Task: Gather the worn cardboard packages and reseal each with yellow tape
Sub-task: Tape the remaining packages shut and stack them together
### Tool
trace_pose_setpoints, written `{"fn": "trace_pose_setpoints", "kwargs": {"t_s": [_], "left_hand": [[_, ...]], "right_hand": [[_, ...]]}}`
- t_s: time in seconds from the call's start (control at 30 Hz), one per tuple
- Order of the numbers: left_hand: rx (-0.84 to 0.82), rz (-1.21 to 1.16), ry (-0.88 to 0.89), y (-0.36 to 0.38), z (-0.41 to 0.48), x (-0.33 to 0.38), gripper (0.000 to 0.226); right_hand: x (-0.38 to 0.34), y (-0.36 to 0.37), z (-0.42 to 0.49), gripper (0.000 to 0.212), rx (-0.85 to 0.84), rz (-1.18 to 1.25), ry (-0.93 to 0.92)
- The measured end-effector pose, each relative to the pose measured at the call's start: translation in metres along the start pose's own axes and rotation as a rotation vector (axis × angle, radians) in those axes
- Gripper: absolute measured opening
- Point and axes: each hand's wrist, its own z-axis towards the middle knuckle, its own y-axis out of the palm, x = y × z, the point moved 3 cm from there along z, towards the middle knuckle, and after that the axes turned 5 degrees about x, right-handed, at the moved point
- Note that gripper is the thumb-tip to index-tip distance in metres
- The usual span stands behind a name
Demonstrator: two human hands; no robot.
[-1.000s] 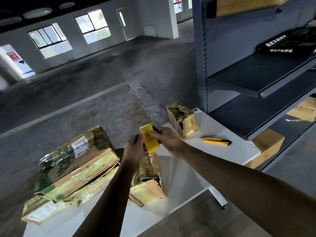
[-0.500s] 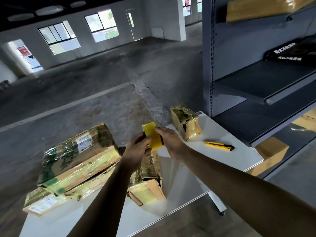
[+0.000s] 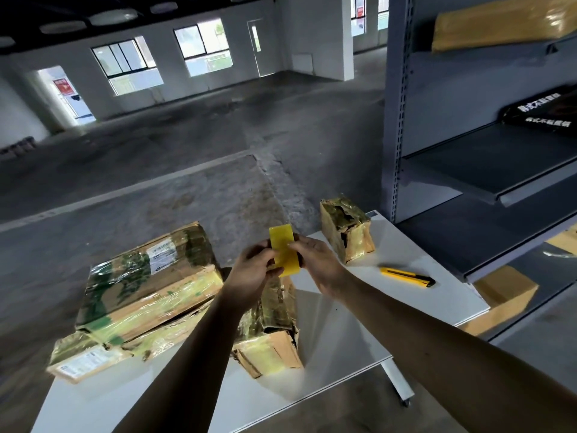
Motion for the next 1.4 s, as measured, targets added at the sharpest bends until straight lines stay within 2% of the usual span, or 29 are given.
{"fn": "trace_pose_setpoints", "kwargs": {"t_s": [0.27,0.43,0.57,0.67,0.77,0.83,0.9,1.0,1.07,1.13,1.2,1.27,1.4], "left_hand": [[0.018,0.068,0.076,0.003,-0.003,0.001,0.024],[0.09,-0.011,0.06,0.001,0.003,-0.003,0.022],[0.141,-0.214,-0.014,0.002,0.008,-0.007,0.023],[0.129,-0.285,-0.053,0.004,0.008,-0.009,0.03],[0.083,-0.273,-0.113,0.001,0.006,-0.006,0.025],[0.075,-0.174,-0.152,-0.002,0.004,-0.002,0.025],[0.099,0.063,-0.117,-0.007,0.005,-0.002,0.032],[0.148,0.499,0.148,-0.019,0.009,0.004,0.051],[-0.044,0.592,0.316,-0.016,0.009,0.011,0.044],[-0.228,0.64,0.39,-0.009,0.006,0.014,0.019],[-0.241,0.625,0.339,-0.007,0.003,0.015,0.013],[-0.215,0.505,0.181,-0.006,0.002,0.012,0.018],[-0.103,0.213,-0.011,-0.006,0.003,0.0,0.026]], "right_hand": [[0.001,0.002,0.001,0.024,-0.007,-0.041,-0.021],[0.0,0.004,0.0,0.024,-0.029,-0.129,-0.038],[0.006,0.003,-0.001,0.028,0.005,-0.292,-0.111],[0.012,0.004,0.001,0.036,0.024,-0.282,-0.108],[0.012,0.001,0.004,0.032,0.041,-0.234,-0.076],[0.011,-0.005,0.006,0.027,0.103,-0.177,-0.058],[0.005,-0.009,0.007,0.022,0.124,-0.216,-0.072],[-0.009,-0.011,0.005,0.029,0.092,-0.364,-0.143],[-0.014,-0.012,0.004,0.036,0.042,-0.45,-0.162],[-0.017,-0.012,0.004,0.038,0.021,-0.498,-0.156],[-0.019,-0.012,0.003,0.046,0.041,-0.519,-0.165],[-0.023,-0.012,0.0,0.048,0.084,-0.559,-0.194],[-0.026,-0.011,-0.002,0.03,0.137,-0.51,-0.24]]}}
